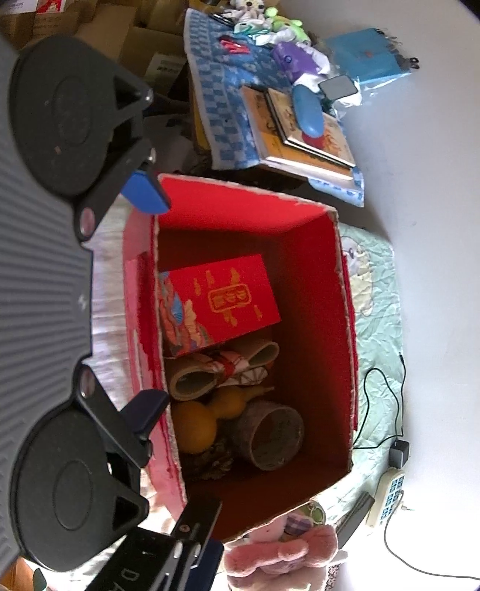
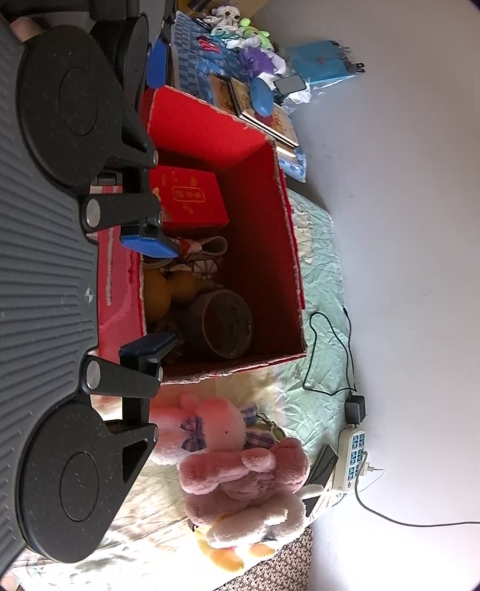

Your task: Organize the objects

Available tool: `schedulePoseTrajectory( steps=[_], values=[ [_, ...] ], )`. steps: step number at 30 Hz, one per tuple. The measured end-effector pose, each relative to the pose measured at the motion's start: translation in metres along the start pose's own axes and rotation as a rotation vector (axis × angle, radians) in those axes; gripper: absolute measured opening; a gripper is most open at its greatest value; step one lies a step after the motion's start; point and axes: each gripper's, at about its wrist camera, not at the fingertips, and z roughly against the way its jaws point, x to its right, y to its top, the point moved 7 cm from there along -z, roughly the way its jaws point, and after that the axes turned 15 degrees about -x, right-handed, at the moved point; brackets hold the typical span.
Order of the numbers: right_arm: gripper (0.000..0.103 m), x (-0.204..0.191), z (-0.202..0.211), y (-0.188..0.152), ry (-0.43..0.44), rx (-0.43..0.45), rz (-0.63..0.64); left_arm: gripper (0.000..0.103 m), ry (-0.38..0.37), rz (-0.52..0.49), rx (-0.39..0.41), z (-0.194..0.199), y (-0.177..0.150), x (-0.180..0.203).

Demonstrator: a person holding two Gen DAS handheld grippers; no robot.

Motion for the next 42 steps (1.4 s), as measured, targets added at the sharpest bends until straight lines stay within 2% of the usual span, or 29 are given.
schedulePoseTrajectory(
  steps=[14, 22, 28, 42],
  values=[
    [0.049, -0.002, 0.004, -0.006, -0.006, -0.022, -0.005, 0.101, -0.035, -0.012, -0.081, -0.008, -0.015, 0.003],
    [0.051, 0.001, 0.008, 0.003, -0.002, 0.011, -0.022, 0.101, -0.043, -0.017, -0.055, -0.001, -0.009, 0.005],
    [0.054, 0.004, 0.005, 0.013, -0.002, 0.047, -0.027, 0.101, -0.051, -0.003, 0.011, 0.006, 0.003, 0.003],
    [0.054, 0.009, -0.015, 0.021, 0.013, 0.054, -0.035, 0.101, -0.031, 0.011, 0.049, -0.011, 0.024, 0.003]
  ],
)
